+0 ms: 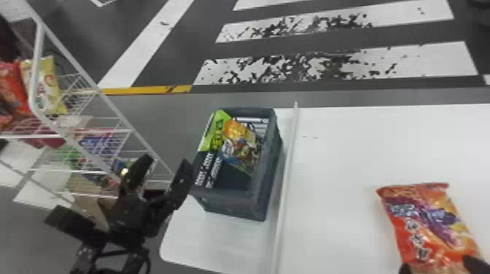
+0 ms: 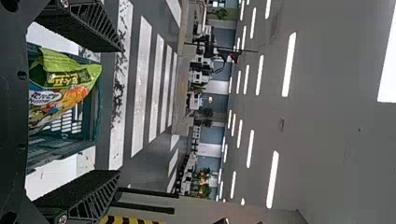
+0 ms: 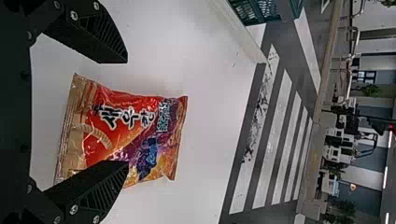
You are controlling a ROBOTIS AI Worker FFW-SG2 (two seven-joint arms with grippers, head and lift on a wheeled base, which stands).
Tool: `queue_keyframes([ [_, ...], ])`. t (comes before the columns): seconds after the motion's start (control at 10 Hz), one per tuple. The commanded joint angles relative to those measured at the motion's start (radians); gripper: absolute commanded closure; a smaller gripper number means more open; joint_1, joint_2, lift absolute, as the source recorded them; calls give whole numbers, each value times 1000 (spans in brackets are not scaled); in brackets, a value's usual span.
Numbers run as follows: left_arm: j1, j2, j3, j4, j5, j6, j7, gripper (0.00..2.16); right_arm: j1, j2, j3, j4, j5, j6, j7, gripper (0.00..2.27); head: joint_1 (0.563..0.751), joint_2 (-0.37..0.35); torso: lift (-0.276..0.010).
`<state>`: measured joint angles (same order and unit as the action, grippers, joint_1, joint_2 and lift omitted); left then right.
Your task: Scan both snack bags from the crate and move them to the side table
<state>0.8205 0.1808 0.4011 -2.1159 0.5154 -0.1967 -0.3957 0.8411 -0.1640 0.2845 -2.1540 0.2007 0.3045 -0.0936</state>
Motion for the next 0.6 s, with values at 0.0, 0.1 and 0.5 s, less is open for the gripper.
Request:
queue_keyframes([
  [0.0, -1, 0, -2, 8, 0, 0, -9, 60, -27, -22, 65, 36, 79, 11, -47, 164, 695, 350, -29],
  [0.1, -6, 0, -2, 13, 0, 0, -14, 60, -45, -37, 104, 63, 106, 20, -83, 164, 695, 350, -29],
  [0.5, -11, 0, -4, 30, 3, -3, -38, 60, -108, -55, 214, 160, 224, 72, -205, 164, 695, 350, -29],
])
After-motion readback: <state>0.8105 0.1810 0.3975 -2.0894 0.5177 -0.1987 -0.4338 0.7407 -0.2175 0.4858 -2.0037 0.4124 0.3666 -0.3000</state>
